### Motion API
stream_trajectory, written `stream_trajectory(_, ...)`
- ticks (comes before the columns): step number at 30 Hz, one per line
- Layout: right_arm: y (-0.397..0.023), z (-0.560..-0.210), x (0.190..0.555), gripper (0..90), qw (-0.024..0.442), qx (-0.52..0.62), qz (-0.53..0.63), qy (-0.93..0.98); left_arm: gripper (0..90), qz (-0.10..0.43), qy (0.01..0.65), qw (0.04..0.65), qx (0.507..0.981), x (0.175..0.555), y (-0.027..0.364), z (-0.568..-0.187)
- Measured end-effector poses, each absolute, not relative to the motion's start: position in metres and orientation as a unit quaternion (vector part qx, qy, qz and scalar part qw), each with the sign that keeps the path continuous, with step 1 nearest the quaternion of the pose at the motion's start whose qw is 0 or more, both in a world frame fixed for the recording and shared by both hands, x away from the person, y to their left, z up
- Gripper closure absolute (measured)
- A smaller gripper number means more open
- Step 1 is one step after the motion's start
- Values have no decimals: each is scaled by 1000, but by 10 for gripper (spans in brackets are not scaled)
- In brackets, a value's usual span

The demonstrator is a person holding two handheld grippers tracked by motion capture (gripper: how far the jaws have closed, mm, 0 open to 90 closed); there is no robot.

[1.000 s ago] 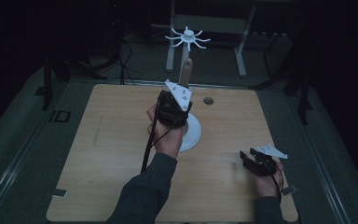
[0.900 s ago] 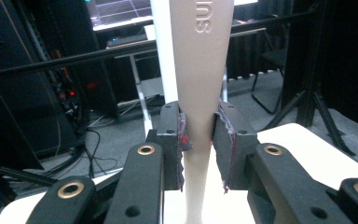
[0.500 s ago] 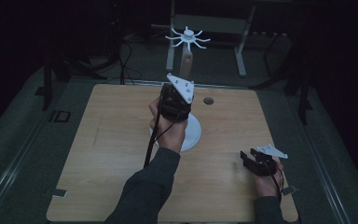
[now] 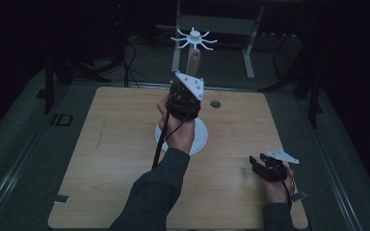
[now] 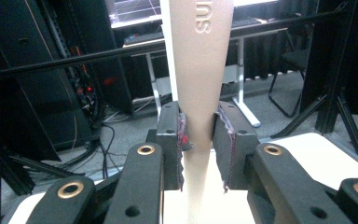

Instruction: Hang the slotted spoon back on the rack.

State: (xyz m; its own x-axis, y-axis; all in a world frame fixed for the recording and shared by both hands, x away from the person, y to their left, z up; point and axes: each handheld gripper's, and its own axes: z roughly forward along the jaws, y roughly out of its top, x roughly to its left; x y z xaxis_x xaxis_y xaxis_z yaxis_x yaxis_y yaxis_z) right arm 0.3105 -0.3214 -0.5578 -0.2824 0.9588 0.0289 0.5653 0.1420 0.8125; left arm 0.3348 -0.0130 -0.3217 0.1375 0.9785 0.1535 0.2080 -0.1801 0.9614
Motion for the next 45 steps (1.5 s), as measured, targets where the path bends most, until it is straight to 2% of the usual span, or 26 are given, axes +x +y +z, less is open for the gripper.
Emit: stream_trajectory(45, -323, -559, 311, 501, 260, 542, 371, 708, 729, 444, 492, 396, 635, 362, -13, -324)
